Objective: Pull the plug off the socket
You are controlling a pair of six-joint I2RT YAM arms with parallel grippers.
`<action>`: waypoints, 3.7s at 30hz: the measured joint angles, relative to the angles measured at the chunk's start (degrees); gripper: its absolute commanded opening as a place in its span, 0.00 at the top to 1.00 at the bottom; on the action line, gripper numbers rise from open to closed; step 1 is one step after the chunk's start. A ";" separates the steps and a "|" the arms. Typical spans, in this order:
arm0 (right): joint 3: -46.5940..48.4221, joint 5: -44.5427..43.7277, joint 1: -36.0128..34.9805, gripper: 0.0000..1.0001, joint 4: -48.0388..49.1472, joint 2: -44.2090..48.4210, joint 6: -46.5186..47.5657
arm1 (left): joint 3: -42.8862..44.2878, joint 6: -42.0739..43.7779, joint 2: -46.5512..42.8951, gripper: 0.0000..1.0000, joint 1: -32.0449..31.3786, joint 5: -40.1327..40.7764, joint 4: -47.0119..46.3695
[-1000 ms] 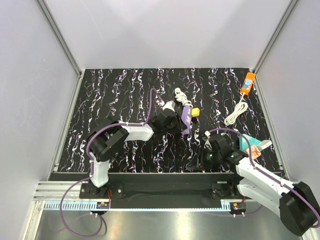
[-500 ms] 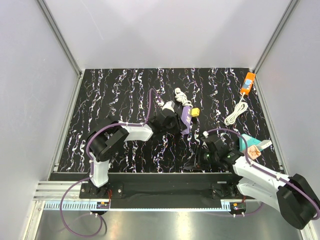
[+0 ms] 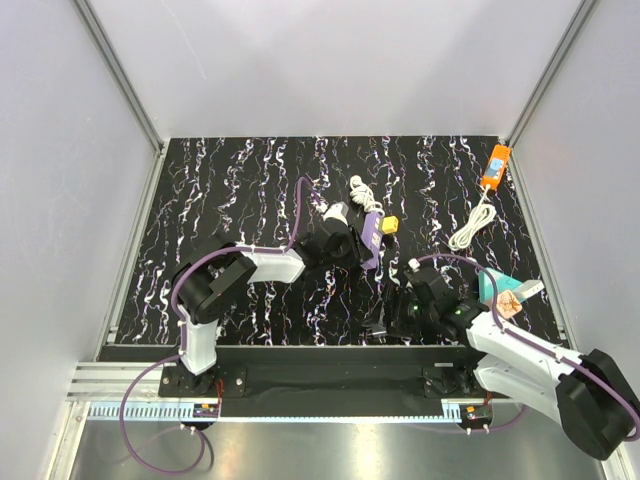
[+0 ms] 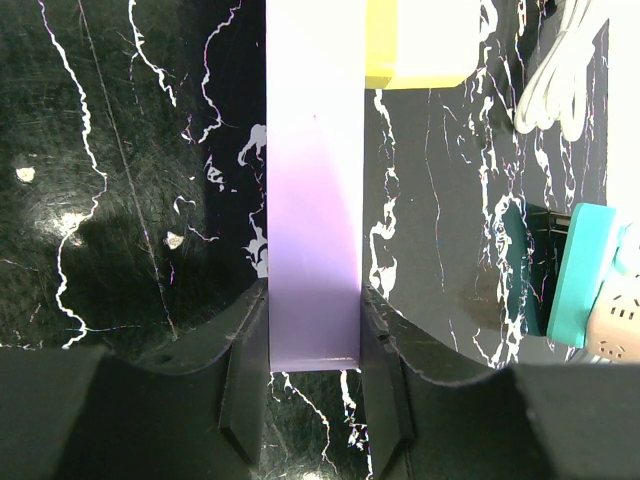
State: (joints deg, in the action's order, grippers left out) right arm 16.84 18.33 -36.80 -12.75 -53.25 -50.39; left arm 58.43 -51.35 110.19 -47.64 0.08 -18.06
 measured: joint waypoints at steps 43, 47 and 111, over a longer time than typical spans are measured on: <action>40.28 12.68 31.56 0.15 9.38 -44.85 16.65 | -2.71 -0.11 -0.24 1.00 1.42 -2.93 -4.35; 40.79 13.07 31.56 0.15 9.99 -46.01 16.48 | -2.71 -0.09 -0.24 1.00 1.46 -3.13 -4.35; 31.65 21.46 38.95 1.00 22.88 -39.80 6.75 | -2.21 -3.58 -0.63 1.00 1.66 -0.22 -1.57</action>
State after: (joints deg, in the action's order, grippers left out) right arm 48.49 39.79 2.15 10.13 -93.06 -43.64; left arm 56.23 -54.94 109.56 -45.98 -0.14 -19.64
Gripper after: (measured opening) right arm 0.381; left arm 0.390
